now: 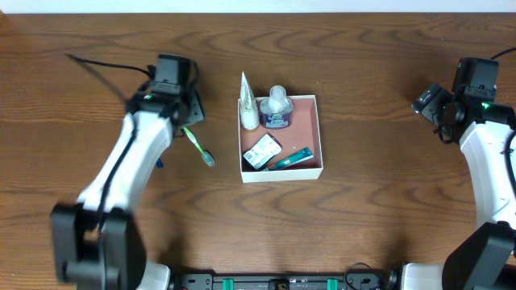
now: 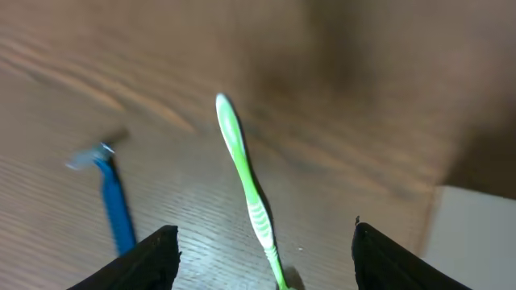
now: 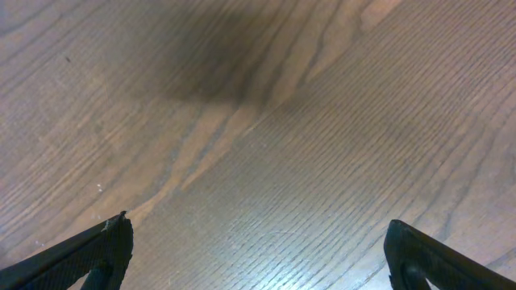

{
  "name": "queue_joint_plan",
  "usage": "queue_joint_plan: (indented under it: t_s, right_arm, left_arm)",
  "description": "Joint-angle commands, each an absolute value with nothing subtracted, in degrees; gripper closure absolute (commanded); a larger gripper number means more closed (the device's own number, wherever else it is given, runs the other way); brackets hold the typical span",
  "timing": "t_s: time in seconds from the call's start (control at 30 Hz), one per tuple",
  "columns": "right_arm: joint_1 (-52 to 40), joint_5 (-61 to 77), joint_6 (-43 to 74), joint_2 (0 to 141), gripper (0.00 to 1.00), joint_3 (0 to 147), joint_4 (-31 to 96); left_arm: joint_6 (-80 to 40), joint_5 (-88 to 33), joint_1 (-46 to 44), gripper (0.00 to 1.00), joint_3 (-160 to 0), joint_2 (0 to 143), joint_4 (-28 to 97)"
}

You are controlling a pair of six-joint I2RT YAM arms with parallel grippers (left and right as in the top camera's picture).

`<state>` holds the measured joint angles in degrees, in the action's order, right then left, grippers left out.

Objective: Pack container
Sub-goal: 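Lower the left gripper onto the green toothbrush and grasp it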

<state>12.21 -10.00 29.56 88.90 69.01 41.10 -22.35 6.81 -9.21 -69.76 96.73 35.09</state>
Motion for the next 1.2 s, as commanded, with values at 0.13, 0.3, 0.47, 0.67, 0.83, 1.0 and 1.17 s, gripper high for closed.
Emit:
queue_joint_plan:
  t_s: [0.13, 0.3, 0.47, 0.67, 0.83, 1.0, 1.17]
  right_arm:
    - [12.4, -10.3, 30.2, 89.3, 0.01, 69.3, 41.2]
    - [12.4, -10.3, 30.2, 89.3, 0.01, 69.3, 41.2]
    - [12.4, -10.3, 30.2, 89.3, 0.01, 69.3, 41.2]
    - [12.4, -10.3, 30.2, 89.3, 0.01, 69.3, 41.2]
    - [12.4, -10.3, 30.2, 89.3, 0.01, 69.3, 41.2]
    - [12.4, -10.3, 30.2, 89.3, 0.01, 69.3, 41.2]
    - [12.4, -10.3, 30.2, 89.3, 0.01, 69.3, 41.2]
  left_arm:
    - [-26.7, 3.3, -9.1, 0.33, -69.0, 107.1, 35.0]
    - [-28.4, 1.6, -9.1, 0.42, -69.0, 107.9, 35.0]
    - [-30.7, 0.2, -9.1, 0.46, -68.6, 108.3, 35.1]
    - [-30.8, -1.1, -8.8, 0.46, -68.6, 111.2, 35.1]
    - [-30.8, -1.1, -8.2, 0.46, -68.6, 113.3, 35.0]
    - [-30.7, -1.1, -7.0, 0.52, -68.6, 114.6, 34.9]
    - [-30.5, -1.1, -5.9, 0.85, -68.6, 115.4, 34.3]
